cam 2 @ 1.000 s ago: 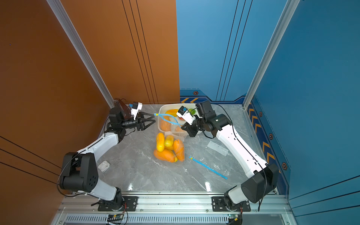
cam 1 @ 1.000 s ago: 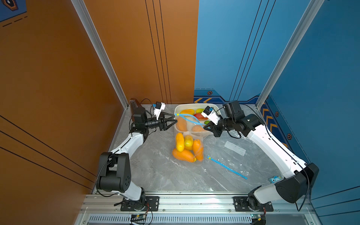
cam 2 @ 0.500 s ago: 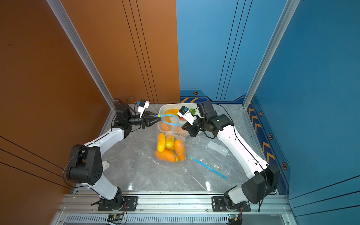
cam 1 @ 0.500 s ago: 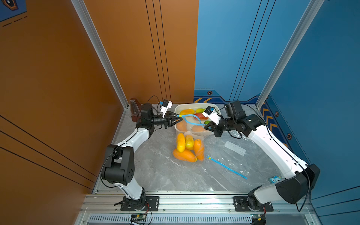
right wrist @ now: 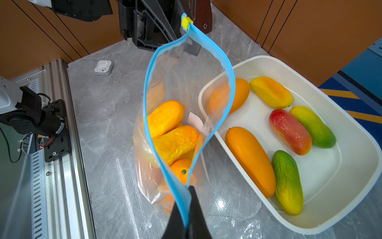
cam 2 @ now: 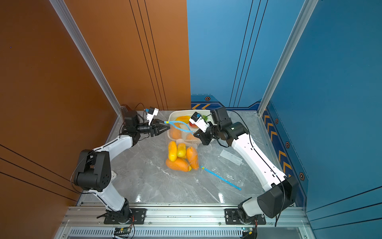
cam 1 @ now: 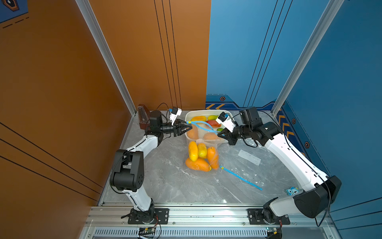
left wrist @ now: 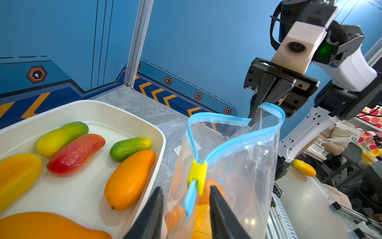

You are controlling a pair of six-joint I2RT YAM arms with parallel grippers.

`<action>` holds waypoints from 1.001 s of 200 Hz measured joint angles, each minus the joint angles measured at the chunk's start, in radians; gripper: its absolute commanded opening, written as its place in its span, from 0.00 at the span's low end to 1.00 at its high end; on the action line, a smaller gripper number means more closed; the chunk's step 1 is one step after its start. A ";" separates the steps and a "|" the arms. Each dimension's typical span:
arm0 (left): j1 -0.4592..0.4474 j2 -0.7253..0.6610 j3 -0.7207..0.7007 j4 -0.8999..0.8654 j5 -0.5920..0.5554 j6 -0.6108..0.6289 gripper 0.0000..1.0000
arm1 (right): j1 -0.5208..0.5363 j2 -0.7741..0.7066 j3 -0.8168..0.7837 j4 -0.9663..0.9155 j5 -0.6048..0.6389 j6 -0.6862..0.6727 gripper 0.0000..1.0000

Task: Place the mango in a zip-top bag and seal the zipper
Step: Zip the zipper on the zipper food storage bag.

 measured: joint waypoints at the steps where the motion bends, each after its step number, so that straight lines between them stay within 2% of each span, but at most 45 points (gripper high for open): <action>1: 0.000 0.000 0.000 0.000 0.001 0.002 0.26 | 0.000 0.000 0.000 0.000 0.000 0.000 0.00; 14: -0.003 0.004 0.005 0.002 0.002 0.004 0.15 | 0.000 0.000 -0.001 0.000 0.001 0.000 0.00; 23: -0.005 0.005 0.005 0.005 0.005 0.004 0.00 | -0.001 -0.001 -0.002 0.000 0.002 0.000 0.00; 51: -0.002 -0.002 0.002 0.004 0.000 0.003 0.00 | -0.020 -0.021 -0.031 0.008 0.021 0.006 0.09; 57: 0.001 -0.009 -0.003 0.003 -0.003 0.003 0.00 | -0.029 -0.026 -0.039 0.007 0.029 0.011 0.16; 66: 0.006 -0.026 -0.014 0.002 -0.007 0.003 0.00 | -0.049 -0.035 -0.048 0.007 0.037 0.029 0.34; 79: 0.015 -0.060 -0.034 0.000 -0.009 0.003 0.00 | -0.080 -0.043 -0.054 0.007 0.057 0.048 0.38; 89: 0.022 -0.088 -0.048 -0.001 -0.011 0.003 0.00 | -0.104 -0.048 -0.054 0.008 0.068 0.070 0.53; 105: 0.031 -0.135 -0.062 0.000 -0.012 0.002 0.00 | -0.129 -0.059 -0.053 0.007 0.077 0.124 0.57; 114: 0.034 -0.154 -0.067 0.001 -0.013 0.002 0.00 | -0.133 -0.069 -0.050 0.008 0.075 0.147 0.63; 136: 0.034 -0.184 -0.076 0.004 -0.015 0.001 0.00 | -0.088 -0.095 -0.020 0.022 0.062 0.215 0.69; 155: 0.033 -0.207 -0.103 0.003 -0.015 -0.002 0.00 | 0.031 -0.080 0.072 0.038 0.066 0.252 0.66; 164: 0.033 -0.216 -0.110 0.001 -0.015 -0.008 0.00 | 0.091 -0.051 0.135 0.046 0.065 0.265 0.62; 179: 0.033 -0.235 -0.119 0.001 -0.016 -0.018 0.00 | 0.173 0.031 0.267 0.053 0.063 0.282 0.62; 200: 0.031 -0.272 -0.135 0.000 -0.024 -0.021 0.00 | 0.222 0.149 0.403 0.051 0.079 0.285 0.62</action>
